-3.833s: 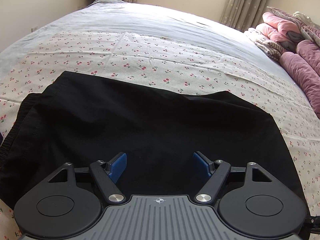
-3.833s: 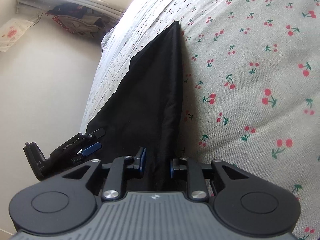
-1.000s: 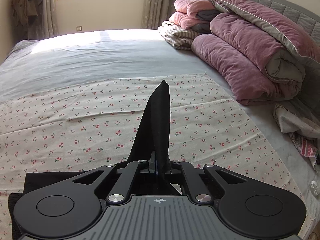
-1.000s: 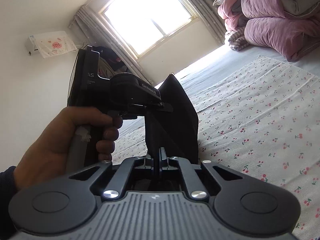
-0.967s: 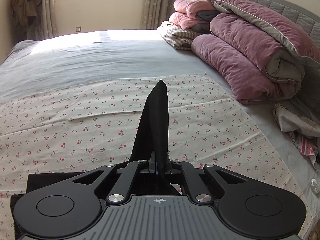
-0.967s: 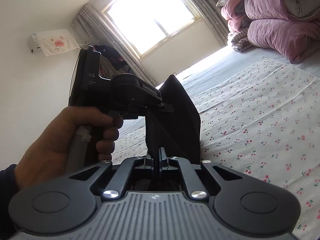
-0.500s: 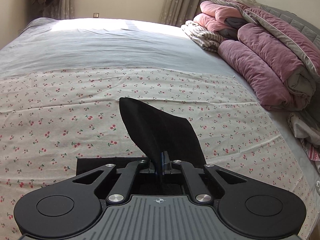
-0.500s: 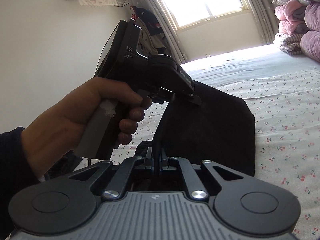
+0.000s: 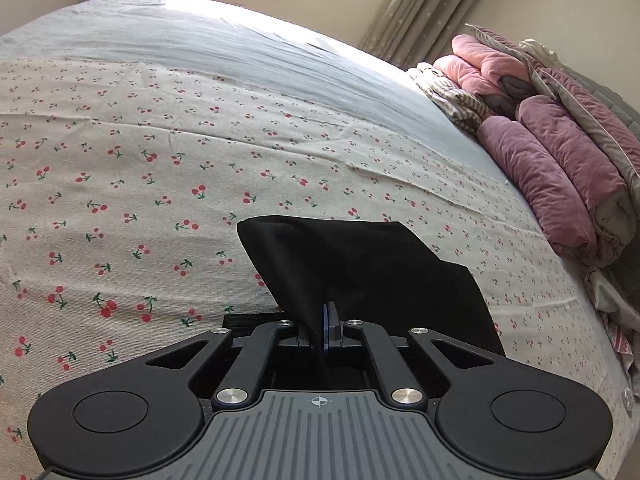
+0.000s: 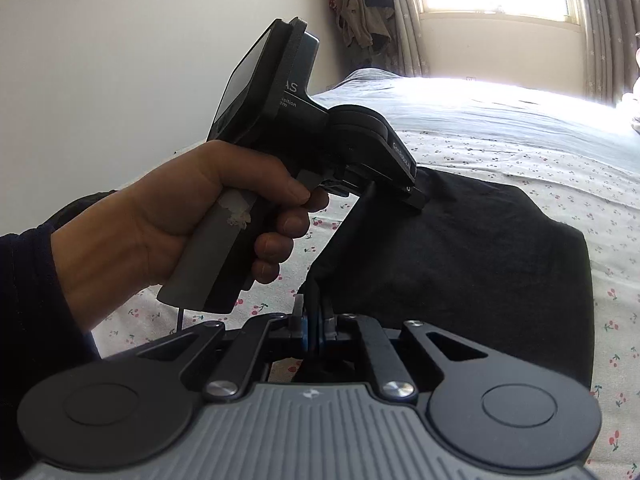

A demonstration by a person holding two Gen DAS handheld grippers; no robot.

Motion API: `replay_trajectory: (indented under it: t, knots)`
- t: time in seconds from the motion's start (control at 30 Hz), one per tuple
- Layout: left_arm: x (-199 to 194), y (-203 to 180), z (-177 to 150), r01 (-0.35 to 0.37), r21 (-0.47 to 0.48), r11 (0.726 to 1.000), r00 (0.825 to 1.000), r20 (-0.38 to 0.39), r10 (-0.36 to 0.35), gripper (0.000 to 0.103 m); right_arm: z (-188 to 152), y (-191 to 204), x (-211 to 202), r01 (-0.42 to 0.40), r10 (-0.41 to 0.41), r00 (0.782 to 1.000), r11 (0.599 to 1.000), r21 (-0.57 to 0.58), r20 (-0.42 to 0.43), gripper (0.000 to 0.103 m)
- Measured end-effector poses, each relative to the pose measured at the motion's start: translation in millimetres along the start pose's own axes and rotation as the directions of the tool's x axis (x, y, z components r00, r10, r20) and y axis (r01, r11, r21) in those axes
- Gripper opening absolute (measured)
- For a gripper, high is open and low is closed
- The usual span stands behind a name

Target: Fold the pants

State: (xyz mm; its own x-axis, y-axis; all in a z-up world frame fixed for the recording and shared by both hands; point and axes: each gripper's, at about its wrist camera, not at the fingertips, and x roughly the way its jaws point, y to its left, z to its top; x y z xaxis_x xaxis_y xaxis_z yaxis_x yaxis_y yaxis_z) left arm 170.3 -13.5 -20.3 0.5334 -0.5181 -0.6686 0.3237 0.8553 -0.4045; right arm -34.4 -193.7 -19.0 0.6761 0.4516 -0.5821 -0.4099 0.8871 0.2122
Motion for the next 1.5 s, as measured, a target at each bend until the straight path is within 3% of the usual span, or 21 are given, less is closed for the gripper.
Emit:
replay_trajectory:
  t: [0.13,0.3,0.43,0.57,0.63,0.77,0.87,1.0,1.03,1.13,1.27,1.37,1.5]
  knots:
    - [-3.1,1.8,-0.7,0.000,0.014,1.000,1.000,0.019,0.000,0.003,-6.8,12.2,6.2,0.037,-0.037,0.999,0.996,-0.079,0.005,0.000]
    - [2.4,12.0,-4.9,0.004,-0.010,1.000,1.000,0.007,-0.004,0.004,-7.5,20.2,7.9,0.052,-0.052,0.999,0.994,-0.097,-0.001,0.000]
    - [0.1,16.1,-1.3,0.022,-0.016,1.000,0.999,0.025,-0.022,0.004,-6.0,18.0,2.8,-0.012,0.011,0.999,0.999,-0.048,-0.038,0.004]
    - [-1.3,26.5,-0.8,0.030,-0.053,0.998,0.999,0.037,-0.028,0.015,-6.6,16.8,-16.9,-0.077,0.077,0.997,0.997,-0.020,-0.026,0.009]
    - [-5.4,30.4,-0.5,-0.001,-0.069,0.998,0.999,0.051,0.005,0.019,-3.5,-0.2,-36.1,-0.132,0.133,0.991,0.990,0.057,0.001,0.010]
    - [-20.8,36.2,-0.4,-0.043,-0.101,0.994,0.993,0.104,0.053,0.018,-0.3,-33.0,-52.8,-0.127,0.122,0.992,0.979,0.159,0.038,0.012]
    - [-35.3,30.0,-2.1,-0.103,-0.076,0.992,0.985,0.134,0.113,0.016,2.1,-52.9,-66.5,-0.182,0.162,0.981,0.954,0.238,0.104,0.012]
    - [-58.0,17.3,-10.5,-0.108,-0.022,0.994,0.980,0.165,0.110,0.016,0.6,-75.5,-73.8,-0.342,0.292,0.938,0.867,0.362,0.186,0.012]
    - [-60.1,14.1,-13.5,-0.110,-0.005,0.994,0.980,0.165,0.109,0.016,0.3,-73.0,-68.8,-0.321,0.282,0.946,0.875,0.362,0.157,0.011]
    - [-58.5,2.8,-28.1,-0.109,0.043,0.993,0.987,0.126,0.103,0.016,-5.2,-56.2,-53.8,-0.123,0.127,0.992,0.963,0.240,0.000,0.012]
    - [-46.0,-9.8,-47.4,-0.114,0.100,0.988,0.992,0.066,0.107,0.016,-21.5,-53.9,-14.6,-0.053,0.097,0.979,0.972,0.229,-0.182,0.012]
    - [-34.9,-15.8,-60.4,-0.185,0.167,0.969,0.983,0.032,0.182,0.017,-21.4,-48.2,-13.7,-0.030,0.063,0.976,0.986,0.162,-0.207,0.010]
    - [-35.6,-10.6,-60.9,-0.178,0.160,0.971,0.984,0.030,0.176,0.017,-16.6,-53.9,-13.1,-0.064,0.097,0.974,0.985,0.162,-0.206,0.012]
